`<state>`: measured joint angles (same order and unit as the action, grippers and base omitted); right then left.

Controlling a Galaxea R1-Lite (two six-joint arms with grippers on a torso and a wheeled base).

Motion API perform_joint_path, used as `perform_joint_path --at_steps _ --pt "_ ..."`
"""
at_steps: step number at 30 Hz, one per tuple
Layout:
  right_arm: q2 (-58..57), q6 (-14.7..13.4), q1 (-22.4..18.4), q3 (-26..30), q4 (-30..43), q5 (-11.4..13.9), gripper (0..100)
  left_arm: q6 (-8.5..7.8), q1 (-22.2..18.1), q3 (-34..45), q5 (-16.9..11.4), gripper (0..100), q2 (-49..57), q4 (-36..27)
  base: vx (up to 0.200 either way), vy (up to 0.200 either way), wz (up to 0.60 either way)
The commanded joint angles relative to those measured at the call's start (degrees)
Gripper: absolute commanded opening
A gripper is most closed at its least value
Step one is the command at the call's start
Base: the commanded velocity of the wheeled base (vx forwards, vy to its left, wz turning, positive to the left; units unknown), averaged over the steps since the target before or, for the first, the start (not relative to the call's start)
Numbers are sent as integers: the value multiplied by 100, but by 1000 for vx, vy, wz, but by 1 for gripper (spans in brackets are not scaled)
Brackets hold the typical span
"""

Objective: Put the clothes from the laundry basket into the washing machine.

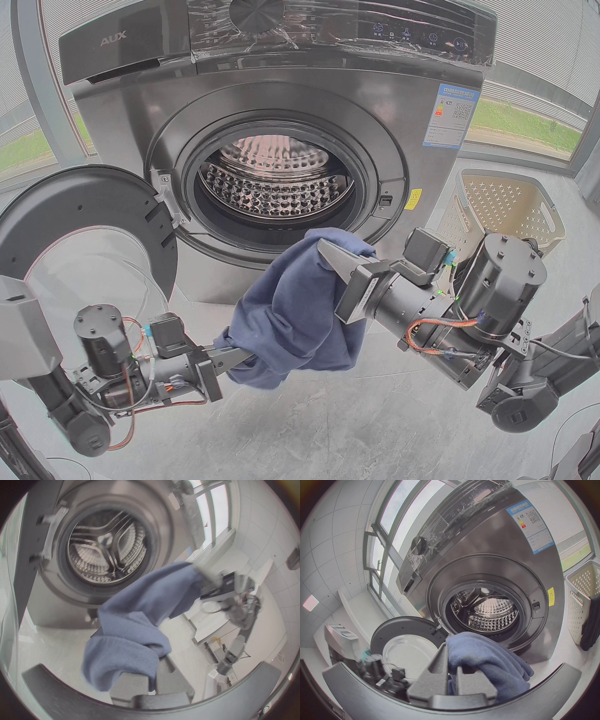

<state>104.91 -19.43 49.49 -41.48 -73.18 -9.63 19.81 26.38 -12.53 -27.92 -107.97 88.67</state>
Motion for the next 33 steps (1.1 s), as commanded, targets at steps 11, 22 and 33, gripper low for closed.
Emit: perform_joint_path --at_steps 11,22,33 --pt "671 194 -98 308 -47 14 0 199 649 453 -126 0 2386 10 0 0 0" --pt "820 247 8 589 6 49 100 225 605 207 -91 0 2421 1 0 0 0" --pt "952 440 157 1063 -38 84 100 480 579 -355 630 0 2175 -8 0 0 0"
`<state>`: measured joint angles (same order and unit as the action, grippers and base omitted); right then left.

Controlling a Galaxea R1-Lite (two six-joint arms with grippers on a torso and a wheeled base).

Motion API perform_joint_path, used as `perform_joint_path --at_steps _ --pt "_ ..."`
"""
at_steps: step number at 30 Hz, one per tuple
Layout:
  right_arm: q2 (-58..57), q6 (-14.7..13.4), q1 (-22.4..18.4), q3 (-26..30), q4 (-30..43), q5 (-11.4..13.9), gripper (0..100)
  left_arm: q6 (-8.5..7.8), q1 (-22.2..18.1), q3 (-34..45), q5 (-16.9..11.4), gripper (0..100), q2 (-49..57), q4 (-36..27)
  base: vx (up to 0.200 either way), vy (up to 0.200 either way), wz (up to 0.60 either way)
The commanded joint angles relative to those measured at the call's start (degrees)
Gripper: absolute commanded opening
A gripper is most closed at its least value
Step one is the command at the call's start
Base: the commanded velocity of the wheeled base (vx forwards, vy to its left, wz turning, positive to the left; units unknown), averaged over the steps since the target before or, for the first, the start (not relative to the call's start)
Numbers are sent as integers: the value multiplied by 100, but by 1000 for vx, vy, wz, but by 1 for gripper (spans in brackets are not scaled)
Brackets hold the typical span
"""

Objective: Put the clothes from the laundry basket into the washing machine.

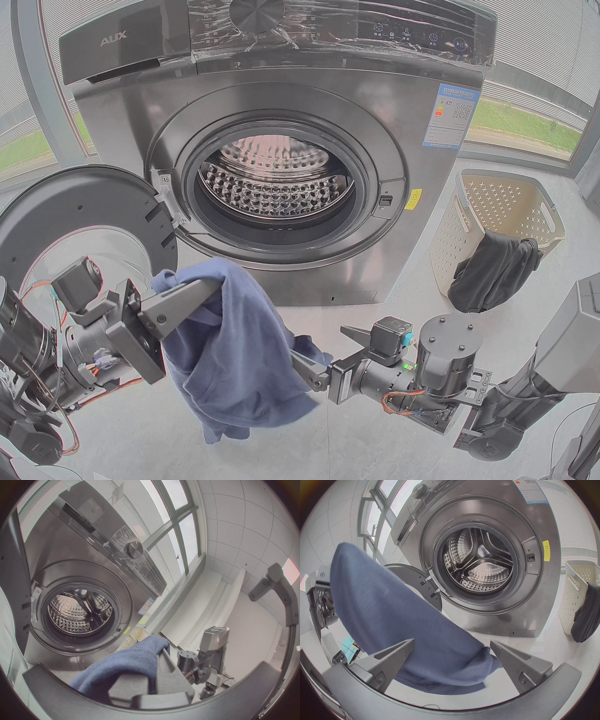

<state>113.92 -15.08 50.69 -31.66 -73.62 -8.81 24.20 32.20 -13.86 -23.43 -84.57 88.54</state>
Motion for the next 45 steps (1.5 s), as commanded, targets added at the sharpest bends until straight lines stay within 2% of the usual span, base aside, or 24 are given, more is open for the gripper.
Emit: perform_joint_path --at_steps 1,2,4,11,19,33,38,45 --pt "51 5 38 81 5 2 100 32 -12 -266 269 0 -209 5 0 0 0" --pt "51 5 38 81 5 -6 100 41 -12 -284 304 0 -236 5 0 0 0" --pt "42 14 38 81 -3 -6 100 24 -12 -363 585 0 -412 14 0 0 0" --pt "42 84 73 72 -30 2 100 -3 -73 -495 805 0 -666 14 0 0 0" --pt "192 93 512 -51 -267 143 100 -20 -222 -706 1095 0 -983 14 0 0 0" --pt "1185 111 987 -1035 -487 161 100 -20 -231 -758 1130 0 -1044 14 0 0 0" --pt "1554 242 934 -1334 -557 169 100 -20 -231 -785 1139 0 -1036 14 0 0 0" --pt "1994 242 960 -1694 -592 161 100 -20 -258 -785 1130 0 -1018 14 0 0 0"
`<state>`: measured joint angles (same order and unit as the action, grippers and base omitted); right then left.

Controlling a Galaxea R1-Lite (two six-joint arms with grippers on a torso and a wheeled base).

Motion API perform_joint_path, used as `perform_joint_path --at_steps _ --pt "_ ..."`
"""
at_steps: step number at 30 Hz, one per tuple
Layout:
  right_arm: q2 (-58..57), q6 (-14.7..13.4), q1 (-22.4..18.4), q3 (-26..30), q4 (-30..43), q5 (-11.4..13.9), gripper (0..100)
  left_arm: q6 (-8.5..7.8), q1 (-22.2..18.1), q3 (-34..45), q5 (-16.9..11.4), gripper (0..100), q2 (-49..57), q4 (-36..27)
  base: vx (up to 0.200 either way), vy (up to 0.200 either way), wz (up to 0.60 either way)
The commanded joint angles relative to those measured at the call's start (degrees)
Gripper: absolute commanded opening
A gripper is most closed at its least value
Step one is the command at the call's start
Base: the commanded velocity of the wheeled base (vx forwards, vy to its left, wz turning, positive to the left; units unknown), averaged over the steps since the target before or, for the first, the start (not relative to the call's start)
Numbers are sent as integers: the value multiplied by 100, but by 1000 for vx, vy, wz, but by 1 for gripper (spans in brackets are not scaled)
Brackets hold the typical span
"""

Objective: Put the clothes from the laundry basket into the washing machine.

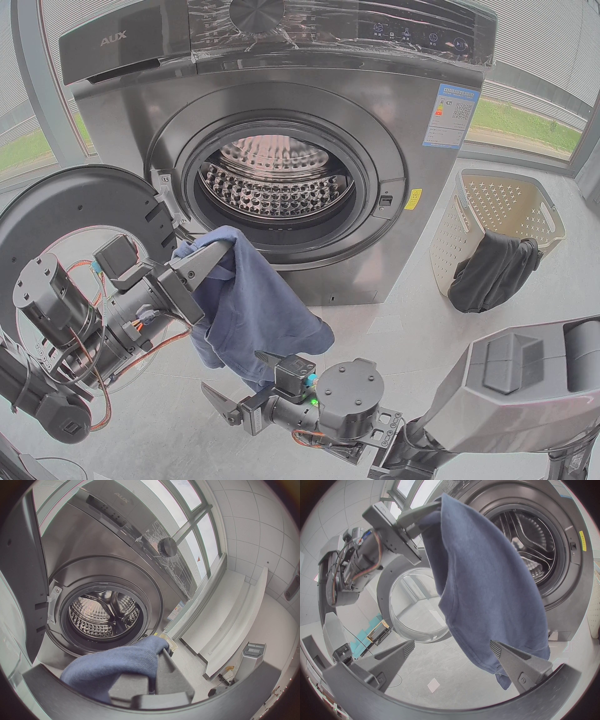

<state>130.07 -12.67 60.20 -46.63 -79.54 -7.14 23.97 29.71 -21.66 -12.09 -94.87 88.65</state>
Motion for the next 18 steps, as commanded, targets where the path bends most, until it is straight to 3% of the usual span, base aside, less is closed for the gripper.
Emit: perform_joint_path --at_steps 1,8,18 --pt "414 1 -8 -241 9 -15 100 3 -9 -5 -4 0 12 3 0 0 0" --pt "668 -8 -289 -646 53 -85 100 12 -9 -5 -4 0 30 3 0 0 0" --pt "668 -17 -527 -786 79 -191 100 12 -9 -5 -4 0 65 3 0 0 0"
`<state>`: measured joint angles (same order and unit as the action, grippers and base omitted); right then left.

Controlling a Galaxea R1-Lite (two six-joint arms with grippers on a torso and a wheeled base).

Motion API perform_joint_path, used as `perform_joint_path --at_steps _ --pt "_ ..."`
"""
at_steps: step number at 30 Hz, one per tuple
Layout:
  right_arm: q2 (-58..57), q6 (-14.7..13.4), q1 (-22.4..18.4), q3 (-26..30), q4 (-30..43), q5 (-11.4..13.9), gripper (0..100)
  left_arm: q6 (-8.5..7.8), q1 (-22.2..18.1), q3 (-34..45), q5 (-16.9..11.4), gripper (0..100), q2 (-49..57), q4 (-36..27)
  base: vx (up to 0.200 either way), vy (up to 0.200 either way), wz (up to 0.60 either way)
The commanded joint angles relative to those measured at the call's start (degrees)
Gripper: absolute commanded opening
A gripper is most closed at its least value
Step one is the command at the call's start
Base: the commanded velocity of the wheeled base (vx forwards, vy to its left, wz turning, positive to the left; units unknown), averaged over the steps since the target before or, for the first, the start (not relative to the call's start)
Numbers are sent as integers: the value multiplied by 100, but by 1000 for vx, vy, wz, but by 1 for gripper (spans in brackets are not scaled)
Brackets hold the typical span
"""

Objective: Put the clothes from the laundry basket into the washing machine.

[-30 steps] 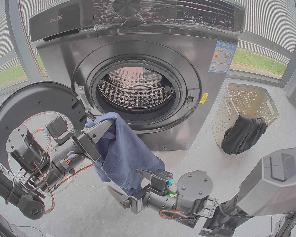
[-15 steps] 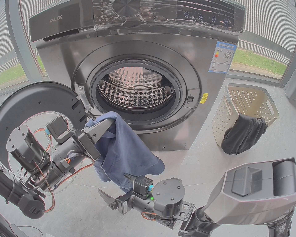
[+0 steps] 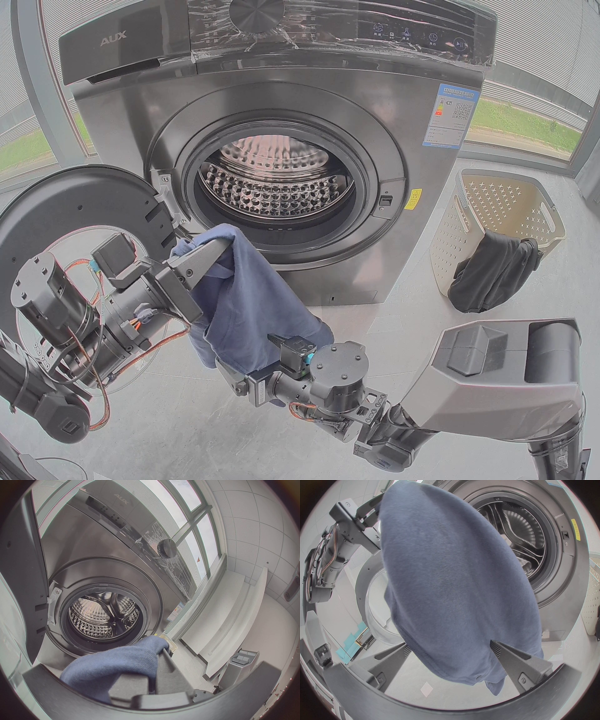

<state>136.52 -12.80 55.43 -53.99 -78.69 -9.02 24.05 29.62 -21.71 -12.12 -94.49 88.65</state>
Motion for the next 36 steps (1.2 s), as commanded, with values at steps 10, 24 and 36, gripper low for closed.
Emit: perform_joint_path --at_steps 10,24,36 --pt "15 6 -59 -94 3 -65 0 12 0 0 -1 0 36 3 0 0 0" --pt "-1787 164 -709 1558 -6 23 0 12 -308 18 -36 0 45 3 0 0 0" --pt "-2965 489 -1412 1796 -94 480 0 -15 -317 369 -379 0 510 12 0 0 0"
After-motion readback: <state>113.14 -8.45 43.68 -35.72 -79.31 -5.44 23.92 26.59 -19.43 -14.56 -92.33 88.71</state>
